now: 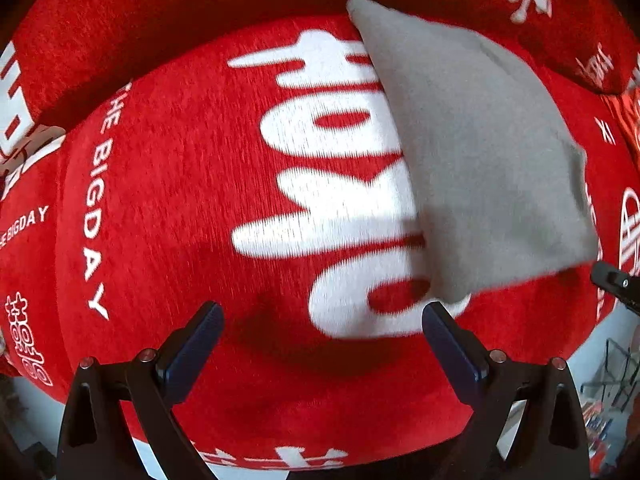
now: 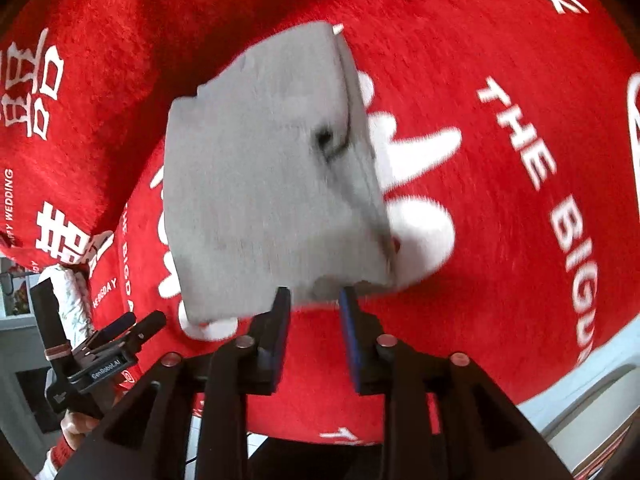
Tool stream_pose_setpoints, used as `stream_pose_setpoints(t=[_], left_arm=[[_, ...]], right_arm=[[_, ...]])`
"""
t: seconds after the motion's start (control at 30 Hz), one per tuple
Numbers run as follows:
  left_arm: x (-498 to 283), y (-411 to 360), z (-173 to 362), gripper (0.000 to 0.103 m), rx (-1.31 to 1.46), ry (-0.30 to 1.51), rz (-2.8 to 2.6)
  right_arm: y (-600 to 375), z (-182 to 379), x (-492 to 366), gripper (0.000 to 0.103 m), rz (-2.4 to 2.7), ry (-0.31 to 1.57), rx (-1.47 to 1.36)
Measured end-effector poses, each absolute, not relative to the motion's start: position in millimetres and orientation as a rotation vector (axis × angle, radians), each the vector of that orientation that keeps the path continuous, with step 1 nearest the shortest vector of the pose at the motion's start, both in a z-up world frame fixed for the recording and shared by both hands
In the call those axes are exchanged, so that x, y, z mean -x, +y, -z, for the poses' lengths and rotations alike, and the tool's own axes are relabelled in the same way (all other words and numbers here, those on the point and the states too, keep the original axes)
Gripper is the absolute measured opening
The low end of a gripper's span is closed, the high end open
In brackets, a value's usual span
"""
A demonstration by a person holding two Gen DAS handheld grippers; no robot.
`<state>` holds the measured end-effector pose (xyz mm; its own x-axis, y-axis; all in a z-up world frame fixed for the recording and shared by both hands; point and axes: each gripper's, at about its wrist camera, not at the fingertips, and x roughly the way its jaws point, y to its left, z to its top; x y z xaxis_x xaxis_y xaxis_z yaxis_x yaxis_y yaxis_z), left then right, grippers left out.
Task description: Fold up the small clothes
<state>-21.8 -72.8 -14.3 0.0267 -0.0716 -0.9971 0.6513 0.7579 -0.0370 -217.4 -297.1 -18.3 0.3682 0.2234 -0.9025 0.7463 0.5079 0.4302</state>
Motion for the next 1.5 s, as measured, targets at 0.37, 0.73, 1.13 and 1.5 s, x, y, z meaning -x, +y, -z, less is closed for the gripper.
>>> stream_pose_setpoints(t=[0.37,0.73,1.13,1.5], left_arm=[[-15,-139,6,0.101,-0.428,1.421,0.517],[-43,-176,8,0.102,-0.382,1.42,0.513],[-84,-183,44,0.102,-0.216,1.548,0.601],[-77,-213,77,0.102,-0.119,1.678,0.809]], right_arm=[[-367,24,193,0.054,0.386,1.196,-1.015],[-412,51,172,0.07,0.3,1.169,-1.128],[-442,97,173,0.077,0.115,1.094,-1.362],[-442,106,152,0.08,-0.108,1.059,-1.397]])
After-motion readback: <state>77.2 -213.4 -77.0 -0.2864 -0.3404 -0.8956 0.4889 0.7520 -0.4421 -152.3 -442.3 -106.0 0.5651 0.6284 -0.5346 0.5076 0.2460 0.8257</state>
